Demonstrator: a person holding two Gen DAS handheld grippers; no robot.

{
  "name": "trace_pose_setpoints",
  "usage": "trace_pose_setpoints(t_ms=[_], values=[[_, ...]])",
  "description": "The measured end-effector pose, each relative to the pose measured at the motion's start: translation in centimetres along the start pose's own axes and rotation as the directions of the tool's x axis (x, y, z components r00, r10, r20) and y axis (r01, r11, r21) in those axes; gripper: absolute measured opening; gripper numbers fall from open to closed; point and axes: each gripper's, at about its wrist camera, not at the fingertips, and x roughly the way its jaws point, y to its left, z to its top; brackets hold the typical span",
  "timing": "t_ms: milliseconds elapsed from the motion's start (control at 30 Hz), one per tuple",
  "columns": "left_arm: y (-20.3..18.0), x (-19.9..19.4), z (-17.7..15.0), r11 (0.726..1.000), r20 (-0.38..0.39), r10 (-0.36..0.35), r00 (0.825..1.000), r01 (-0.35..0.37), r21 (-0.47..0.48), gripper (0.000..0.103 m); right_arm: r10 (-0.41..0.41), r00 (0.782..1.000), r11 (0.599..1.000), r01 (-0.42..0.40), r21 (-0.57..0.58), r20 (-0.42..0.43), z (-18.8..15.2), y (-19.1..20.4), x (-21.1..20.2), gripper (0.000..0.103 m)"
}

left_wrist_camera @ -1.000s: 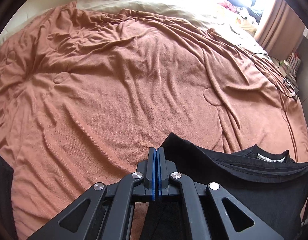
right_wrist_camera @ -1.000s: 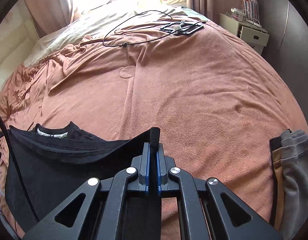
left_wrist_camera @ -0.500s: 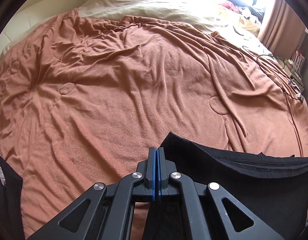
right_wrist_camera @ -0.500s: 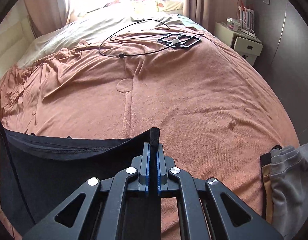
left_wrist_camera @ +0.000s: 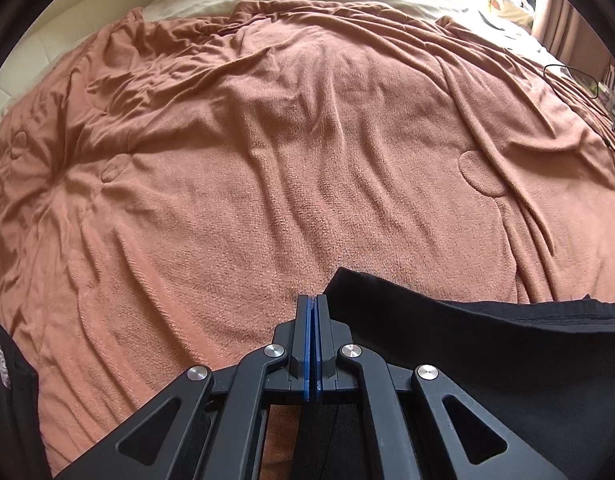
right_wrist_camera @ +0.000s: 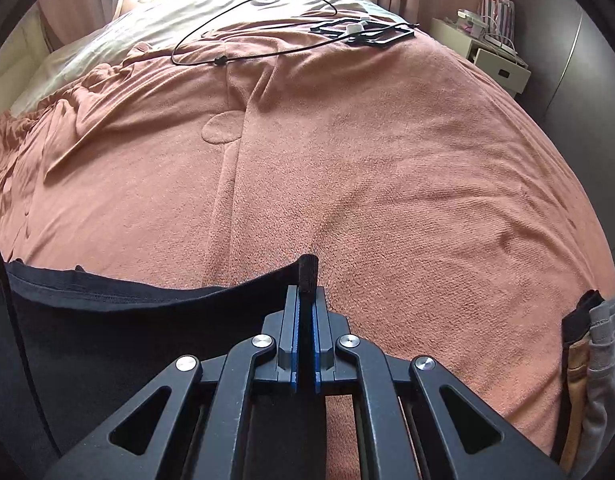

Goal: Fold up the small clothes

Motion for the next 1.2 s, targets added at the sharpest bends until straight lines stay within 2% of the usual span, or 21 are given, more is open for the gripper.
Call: trace_pose_setpoints(t_ms=[167,267,367,433,467,500,533,567,600,767,833,900,1067,1200], values=[[-0.5,0.9,-0.2,0.999,-0.036,0.043,0.998,-0.043,0.009,0.001,-0.019,0.998,1.0,0.019,-0.006,-0.053,0.3,0.4,1.9,0.001],[-0.7,0.3,-0.2,0.999,-0.043,0.045,0.998,-0.044,0.025,0.001,-0.025,0.999,0.999,0.024,-0.025,-0.044,0.5,0.7,1.2,0.002],[-0.4,-0.7,-0.5,0.995,-0.04,0.087,0.995,-0.085,0.06,0.002,0.011,0.999,1.0,-0.012,-0.026,-0.044,0.5,0.5,-0.1,0.003],[0.2,-1.8,-0.8,0.998,-0.036,0.045,0.998,-0.043,0.047,0.007,0.028,0.999,1.0,-0.029,-0.011,-0.037,0.3,-0.1,-1.3,0.006],[0.4,-2.3,-1.0,0.999,-0.04,0.024,0.999,-0.022,0.044,0.017,0.044,0.998,0.999,-0.044,-0.004,-0.04,0.2,-0.4,-1.8,0.011],[0.5,-2.8,-1.3,0.999,-0.043,0.011,0.999,-0.009,0.047,0.033,0.055,0.998,0.998,-0.055,0.003,-0.042,-0.1,-0.6,-2.4,0.02],[0.5,-3.5,-1.5,0.998,-0.037,0.009,0.999,-0.007,0.056,0.041,0.065,0.997,0.998,-0.065,0.012,-0.039,-0.3,-0.9,-2.8,0.025],[0.5,-4.2,-1.8,0.998,-0.022,0.008,1.0,-0.007,0.069,0.049,0.079,0.996,0.997,-0.078,0.018,-0.036,-0.6,-1.0,-3.4,0.038],[0.6,-5.1,-2.2,0.997,-0.009,0.004,1.0,-0.004,0.079,0.051,0.086,0.996,0.996,-0.086,0.022,-0.032,-0.9,-1.2,-4.0,0.049],[1.7,-7.9,-4.2,0.998,-0.021,-0.055,0.998,0.055,0.041,0.051,0.107,0.994,0.994,-0.107,0.025,-0.004,-3.1,-1.1,-7.7,0.076],[2.1,-9.1,-5.4,0.997,-0.015,-0.077,0.997,0.078,0.03,0.054,0.104,0.995,0.994,-0.104,0.015,0.011,-4.3,-1.0,-9.4,0.081],[2.5,-10.3,-6.7,0.995,-0.004,-0.097,0.995,0.097,0.021,0.066,0.102,0.995,0.995,-0.102,0.008,0.014,-5.7,-1.0,-10.8,0.086],[3.7,-13.1,-10.4,0.991,0.011,-0.136,0.991,0.136,-0.001,0.082,0.095,0.995,0.995,-0.096,0.016,0.022,-8.9,-1.2,-14.1,0.102],[4.6,-14.8,-13.5,0.983,0.021,-0.184,0.983,0.185,-0.019,0.093,0.093,0.995,0.996,-0.093,0.014,0.027,-11.3,-1.3,-16.5,0.103]])
